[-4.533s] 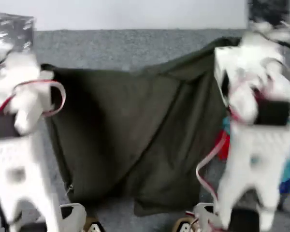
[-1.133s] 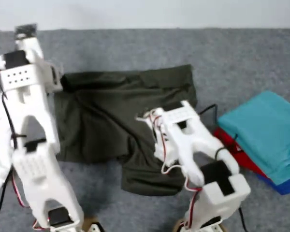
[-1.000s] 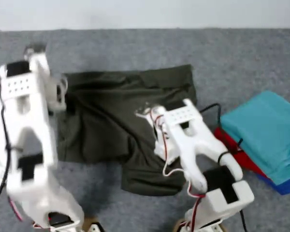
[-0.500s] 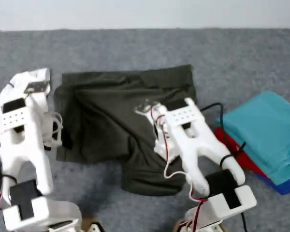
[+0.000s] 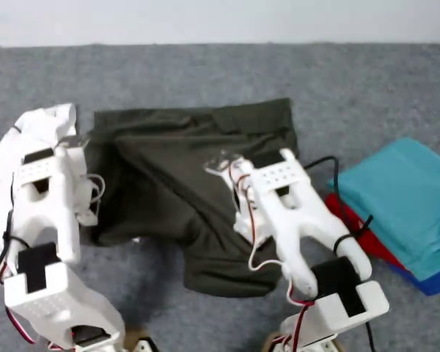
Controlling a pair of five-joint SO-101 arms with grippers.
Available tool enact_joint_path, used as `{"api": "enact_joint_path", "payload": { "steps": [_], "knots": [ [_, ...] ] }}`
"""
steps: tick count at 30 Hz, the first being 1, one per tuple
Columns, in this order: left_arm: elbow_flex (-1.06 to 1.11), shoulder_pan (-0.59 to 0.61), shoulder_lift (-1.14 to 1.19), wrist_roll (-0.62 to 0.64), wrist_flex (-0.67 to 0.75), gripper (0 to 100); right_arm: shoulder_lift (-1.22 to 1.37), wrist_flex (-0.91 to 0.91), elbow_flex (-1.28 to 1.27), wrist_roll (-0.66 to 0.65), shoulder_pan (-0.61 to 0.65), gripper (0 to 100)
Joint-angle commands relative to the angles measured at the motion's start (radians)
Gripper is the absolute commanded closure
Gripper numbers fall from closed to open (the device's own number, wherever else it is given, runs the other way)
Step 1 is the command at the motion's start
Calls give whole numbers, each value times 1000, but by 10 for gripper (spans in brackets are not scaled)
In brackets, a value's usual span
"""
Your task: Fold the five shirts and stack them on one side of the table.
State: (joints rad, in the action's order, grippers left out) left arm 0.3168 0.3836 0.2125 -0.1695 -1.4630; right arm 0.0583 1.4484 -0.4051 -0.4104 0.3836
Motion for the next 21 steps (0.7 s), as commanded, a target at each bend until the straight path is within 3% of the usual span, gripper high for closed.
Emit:
{"api": "enact_joint_path", "payload": {
  "steps": [1, 8, 15, 21],
  "knots": [
    [-133, -18, -5, -8, -84, 987, -42, 8, 5, -6, -8, 790],
    [-441, 8, -3, -9, -276, 987, -50, 145, 5, -117, -12, 790],
    [-449, 3, 5, -9, -282, 987, -53, 311, 3, -324, -2, 790],
    [-449, 3, 5, -8, -279, 987, -53, 331, -64, -391, 48, 791]
  ]
}}
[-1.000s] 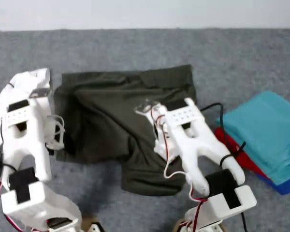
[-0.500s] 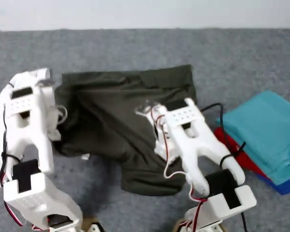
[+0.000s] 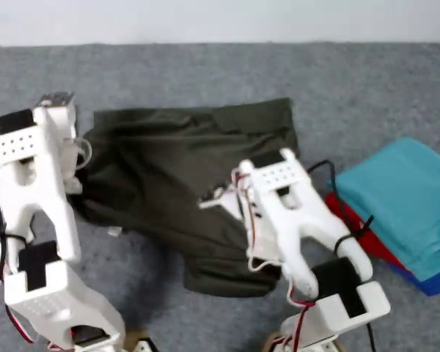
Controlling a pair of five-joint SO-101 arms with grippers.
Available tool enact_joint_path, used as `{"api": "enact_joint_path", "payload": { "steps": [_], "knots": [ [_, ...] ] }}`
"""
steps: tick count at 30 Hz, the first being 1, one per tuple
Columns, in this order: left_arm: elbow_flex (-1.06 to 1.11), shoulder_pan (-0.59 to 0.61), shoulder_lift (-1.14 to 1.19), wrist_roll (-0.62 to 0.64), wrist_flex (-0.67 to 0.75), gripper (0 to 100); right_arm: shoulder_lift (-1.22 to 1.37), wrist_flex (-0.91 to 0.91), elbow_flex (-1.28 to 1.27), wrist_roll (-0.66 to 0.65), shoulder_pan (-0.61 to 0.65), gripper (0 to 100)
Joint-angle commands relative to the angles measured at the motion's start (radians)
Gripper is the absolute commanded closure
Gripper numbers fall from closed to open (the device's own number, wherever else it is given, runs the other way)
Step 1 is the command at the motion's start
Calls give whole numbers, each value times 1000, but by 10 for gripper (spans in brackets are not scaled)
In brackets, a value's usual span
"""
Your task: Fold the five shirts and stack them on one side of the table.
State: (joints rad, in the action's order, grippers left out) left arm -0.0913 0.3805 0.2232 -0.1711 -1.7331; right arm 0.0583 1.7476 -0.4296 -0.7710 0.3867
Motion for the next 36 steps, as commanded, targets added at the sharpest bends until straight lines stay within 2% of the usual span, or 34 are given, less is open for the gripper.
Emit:
{"api": "enact_joint_path", "payload": {
  "steps": [1, 7, 10, 14, 20, 27, 32, 34, 36],
  "knots": [
    [-41, 6, -6, -6, -9, 987, -53, 25, -78, -35, 81, 792],
    [-39, 6, -6, -3, -9, 987, -53, -62, -224, -18, 314, 905],
    [-13, 6, -6, -3, -5, 987, -53, -102, -222, 77, 355, 869],
    [39, 6, -6, -6, -2, 987, -45, -179, -218, 120, 354, 813],
    [102, 6, -8, -6, 51, 987, -42, -401, -221, 120, 291, 822],
    [124, 6, -9, -6, 61, 987, -42, -539, -275, 114, 255, 826],
    [125, 6, -8, -6, 66, 987, -42, -736, -367, 112, 255, 928],
    [127, 6, -8, -6, 66, 987, -48, -760, -374, 115, 255, 982],
    [128, 6, -8, -6, 66, 987, -53, -760, -374, 118, 255, 986]
  ]
}}
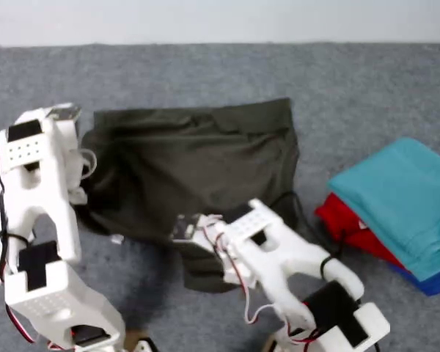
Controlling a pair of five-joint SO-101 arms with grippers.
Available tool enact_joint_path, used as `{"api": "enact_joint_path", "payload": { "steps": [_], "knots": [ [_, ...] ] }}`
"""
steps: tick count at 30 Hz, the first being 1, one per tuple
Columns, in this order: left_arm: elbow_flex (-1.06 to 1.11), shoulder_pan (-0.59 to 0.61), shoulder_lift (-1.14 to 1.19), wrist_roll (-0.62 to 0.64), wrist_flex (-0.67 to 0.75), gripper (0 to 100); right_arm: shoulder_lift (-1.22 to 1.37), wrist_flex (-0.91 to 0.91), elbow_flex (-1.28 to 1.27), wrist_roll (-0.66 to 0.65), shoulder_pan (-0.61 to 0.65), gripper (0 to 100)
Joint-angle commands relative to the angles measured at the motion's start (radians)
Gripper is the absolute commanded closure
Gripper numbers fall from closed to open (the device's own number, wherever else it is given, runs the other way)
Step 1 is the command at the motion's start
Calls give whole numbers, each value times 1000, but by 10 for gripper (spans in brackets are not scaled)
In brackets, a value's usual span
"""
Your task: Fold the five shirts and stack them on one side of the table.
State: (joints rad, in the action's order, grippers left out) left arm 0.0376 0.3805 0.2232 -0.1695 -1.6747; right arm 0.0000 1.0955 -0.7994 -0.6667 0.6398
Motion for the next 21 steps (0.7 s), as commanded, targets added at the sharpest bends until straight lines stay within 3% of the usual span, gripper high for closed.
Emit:
{"api": "enact_joint_path", "payload": {
  "steps": [1, 4, 15, 21],
  "knots": [
    [-1, 6, -8, -8, 8, 987, 2, -107, -3, 14, 2, 987],
    [-1, 6, -8, -8, 8, 987, -50, -54, 37, 15, 2, 989],
    [-5, 6, -15, -8, 0, 987, -587, 479, 358, 8, -8, 989],
    [-25, 5, -72, -8, -15, 987, -783, 499, 370, 15, -203, 989]
  ]
}}
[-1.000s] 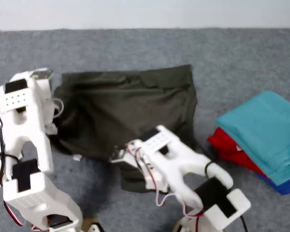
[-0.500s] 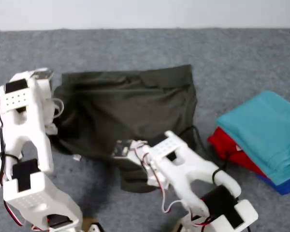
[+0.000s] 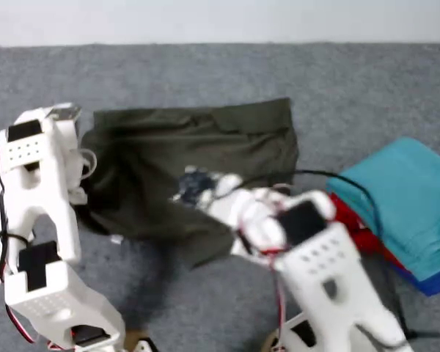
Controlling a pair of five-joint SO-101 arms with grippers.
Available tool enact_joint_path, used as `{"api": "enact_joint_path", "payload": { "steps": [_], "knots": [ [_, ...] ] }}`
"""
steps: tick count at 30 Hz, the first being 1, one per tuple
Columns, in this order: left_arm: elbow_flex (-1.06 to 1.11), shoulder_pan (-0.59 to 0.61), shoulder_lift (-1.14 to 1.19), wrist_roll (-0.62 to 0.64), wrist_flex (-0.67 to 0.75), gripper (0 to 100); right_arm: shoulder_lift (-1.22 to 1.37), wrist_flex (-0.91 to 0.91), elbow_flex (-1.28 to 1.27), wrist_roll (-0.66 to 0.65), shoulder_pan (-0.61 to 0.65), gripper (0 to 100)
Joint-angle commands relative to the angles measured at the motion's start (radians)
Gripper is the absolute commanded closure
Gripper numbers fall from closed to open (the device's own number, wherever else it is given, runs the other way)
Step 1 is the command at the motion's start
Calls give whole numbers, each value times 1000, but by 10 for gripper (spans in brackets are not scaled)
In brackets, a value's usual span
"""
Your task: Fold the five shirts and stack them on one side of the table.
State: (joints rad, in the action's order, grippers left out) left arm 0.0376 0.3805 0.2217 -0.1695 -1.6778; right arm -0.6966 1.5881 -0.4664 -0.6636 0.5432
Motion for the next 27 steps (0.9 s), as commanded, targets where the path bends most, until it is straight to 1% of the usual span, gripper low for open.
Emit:
{"api": "enact_joint_path", "payload": {
  "steps": [1, 3, 5, 9, 13, 19, 23, 25, 27],
  "knots": [
    [-39, 5, -101, -8, -12, 987, -111, -7, 37, 14, -151, 989],
    [-73, 5, -180, -6, -12, 987, -153, -48, 41, 46, -231, 989],
    [-97, -6, -267, -5, -18, 987, -197, -107, 41, 97, -285, 989],
    [-102, -55, -451, -3, -25, 987, -283, -228, 51, 232, -328, 989],
    [-105, -114, -629, -3, -12, 987, -288, -263, 175, 319, -384, 989],
    [-101, -130, -809, -3, 71, 987, -208, -254, 529, 434, -484, 989],
    [-101, -135, -839, -5, 48, 987, -154, -193, 735, 431, -506, 989],
    [-82, -137, -827, -5, 23, 987, -131, -145, 764, 422, -504, 989],
    [-28, -137, -804, -5, 17, 987, -111, -102, 733, 422, -503, 989]
  ]
}}
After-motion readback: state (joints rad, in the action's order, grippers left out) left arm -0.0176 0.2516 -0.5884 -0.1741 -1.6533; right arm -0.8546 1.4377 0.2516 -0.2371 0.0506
